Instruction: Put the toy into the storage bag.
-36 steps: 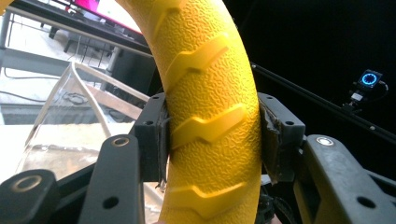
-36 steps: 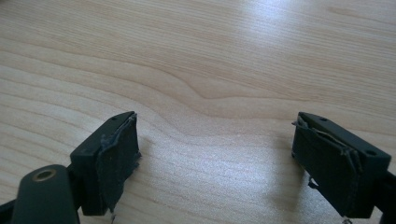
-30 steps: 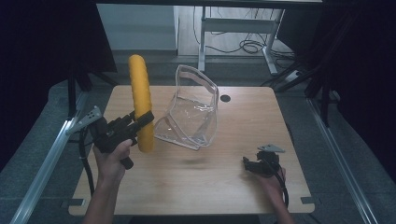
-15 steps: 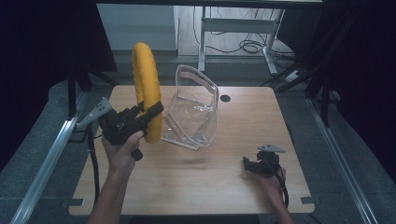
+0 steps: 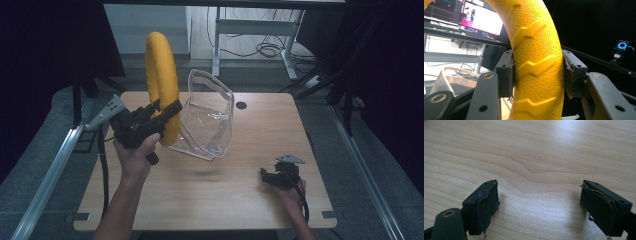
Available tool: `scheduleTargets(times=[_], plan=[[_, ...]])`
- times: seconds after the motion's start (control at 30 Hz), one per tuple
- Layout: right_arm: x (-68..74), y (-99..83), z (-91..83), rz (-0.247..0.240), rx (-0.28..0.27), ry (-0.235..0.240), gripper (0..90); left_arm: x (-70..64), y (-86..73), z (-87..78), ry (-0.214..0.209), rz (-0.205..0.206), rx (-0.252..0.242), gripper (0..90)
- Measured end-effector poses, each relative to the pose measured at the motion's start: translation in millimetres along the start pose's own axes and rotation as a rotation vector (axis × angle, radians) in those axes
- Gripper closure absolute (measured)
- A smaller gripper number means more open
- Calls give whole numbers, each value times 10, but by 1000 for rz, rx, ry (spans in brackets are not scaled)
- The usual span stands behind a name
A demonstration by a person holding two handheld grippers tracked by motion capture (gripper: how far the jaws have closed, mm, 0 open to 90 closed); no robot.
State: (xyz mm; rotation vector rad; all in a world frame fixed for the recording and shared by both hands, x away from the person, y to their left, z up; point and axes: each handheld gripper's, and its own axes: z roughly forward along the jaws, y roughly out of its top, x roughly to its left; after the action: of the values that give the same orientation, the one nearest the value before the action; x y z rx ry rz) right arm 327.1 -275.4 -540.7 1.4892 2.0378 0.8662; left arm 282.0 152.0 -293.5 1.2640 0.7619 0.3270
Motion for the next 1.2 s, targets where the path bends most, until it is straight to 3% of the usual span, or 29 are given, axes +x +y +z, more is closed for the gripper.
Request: scheduleTargets(times=[0.27, 0.6, 0.87, 1.2], plan=[[-3, 0, 1, -4, -1, 0, 151, -114, 66, 182, -52, -8, 10, 508], [-1, 0, 0, 0, -1, -1, 152, -243, 124, 393, -75, 9, 9, 508], [-4, 0, -1, -5, -1, -2, 152, -287, 127, 566, -102, -9, 22, 508], [-2, 0, 0, -3, -2, -2, 152, -280, 69, 712, -96, -23, 22, 508]])
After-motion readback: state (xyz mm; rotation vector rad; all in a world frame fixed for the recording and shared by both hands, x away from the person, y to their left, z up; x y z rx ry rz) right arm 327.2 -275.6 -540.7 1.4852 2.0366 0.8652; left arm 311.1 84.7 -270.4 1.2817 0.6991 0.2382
